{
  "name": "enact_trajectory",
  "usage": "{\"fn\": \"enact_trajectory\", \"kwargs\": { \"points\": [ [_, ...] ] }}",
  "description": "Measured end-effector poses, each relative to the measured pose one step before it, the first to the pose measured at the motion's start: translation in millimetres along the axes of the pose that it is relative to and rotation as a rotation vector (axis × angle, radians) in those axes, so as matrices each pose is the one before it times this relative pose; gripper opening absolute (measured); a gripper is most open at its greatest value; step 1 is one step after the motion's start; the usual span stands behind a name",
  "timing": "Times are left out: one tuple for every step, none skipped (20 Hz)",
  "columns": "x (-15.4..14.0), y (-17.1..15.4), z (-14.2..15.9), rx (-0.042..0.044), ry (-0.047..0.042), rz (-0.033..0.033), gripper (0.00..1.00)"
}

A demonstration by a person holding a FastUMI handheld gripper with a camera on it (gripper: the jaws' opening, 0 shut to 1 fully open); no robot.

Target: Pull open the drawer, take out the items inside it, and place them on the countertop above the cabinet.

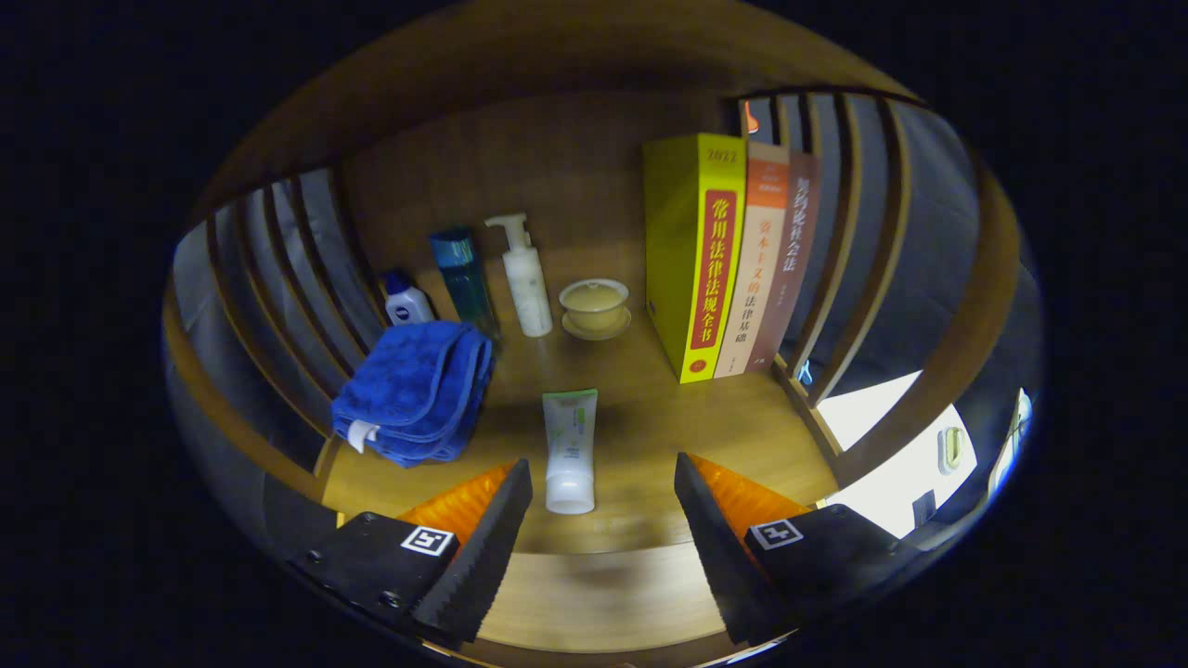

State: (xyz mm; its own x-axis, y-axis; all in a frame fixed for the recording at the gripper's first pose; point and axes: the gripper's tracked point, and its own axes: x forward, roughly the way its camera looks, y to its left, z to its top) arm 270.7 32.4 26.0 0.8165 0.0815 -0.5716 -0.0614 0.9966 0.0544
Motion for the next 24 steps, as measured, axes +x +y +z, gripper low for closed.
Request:
{"fn": "enact_trajectory", "kwargs": {
  "points": [
    [-13.72,-1.17,-3.02,0.00354,-0.02950,0.00620,1.00],
    [-12.38,-0.73,-2.22,0.00816,-0.03351,0.00208,1.00],
    [-12.82,-1.32,-2.05,0.00717,-0.02976,0.00735,0.99],
    [-12.98,-4.08,-3.26,-0.00079,-0.02855,-0.00231,0.99],
    [-12.95,-6.05,-2.80,-0.01182,-0.03119,-0.00876,0.99],
    [-11.75,-5.64,-2.56,-0.01928,-0.03088,-0.01023,0.99],
    [-13.22,-5.57,-3.86,-0.00943,-0.03065,-0.00780,0.99],
    [-12.38,-2.91,-5.62,0.00224,-0.02628,-0.00666,0.99],
    [-10.95,-0.89,-5.60,0.00539,-0.02284,0.00184,0.99],
    [-10.46,0.17,-4.68,0.00651,-0.02841,0.00433,0.99],
    [-11.14,-1.66,-4.83,0.00388,-0.02616,-0.00009,0.99],
    [-9.35,-0.27,-4.92,-0.00357,-0.02242,0.00413,0.99],
    [-7.49,-0.50,-6.85,-0.00980,-0.00967,0.00304,0.99],
    [-8.52,1.05,-8.01,-0.01214,-0.00650,0.00547,0.99],
    [-6.13,0.49,-7.13,-0.01009,-0.00855,0.00014,0.99],
    [-6.51,1.63,-8.39,-0.01113,-0.00901,0.00126,0.99],
    [-6.54,1.09,-9.20,-0.01049,-0.00680,-0.00388,0.99],
    [-7.95,0.69,-10.10,-0.00767,-0.00309,-0.00723,0.99],
    [-6.26,1.62,-11.07,0.00200,-0.00223,-0.00089,0.99],
    [-4.73,2.76,-12.19,-0.00161,0.00001,-0.00240,0.99],
    [-2.82,0.60,-12.38,-0.00720,0.00087,-0.00687,0.99],
    [-4.15,2.31,-10.38,-0.01276,-0.00021,0.00629,0.99],
    [-2.89,2.57,-12.47,-0.01509,0.00112,-0.00021,0.99],
    [-2.57,2.53,-11.44,-0.01153,0.00370,0.00191,0.99]
  ]
}}
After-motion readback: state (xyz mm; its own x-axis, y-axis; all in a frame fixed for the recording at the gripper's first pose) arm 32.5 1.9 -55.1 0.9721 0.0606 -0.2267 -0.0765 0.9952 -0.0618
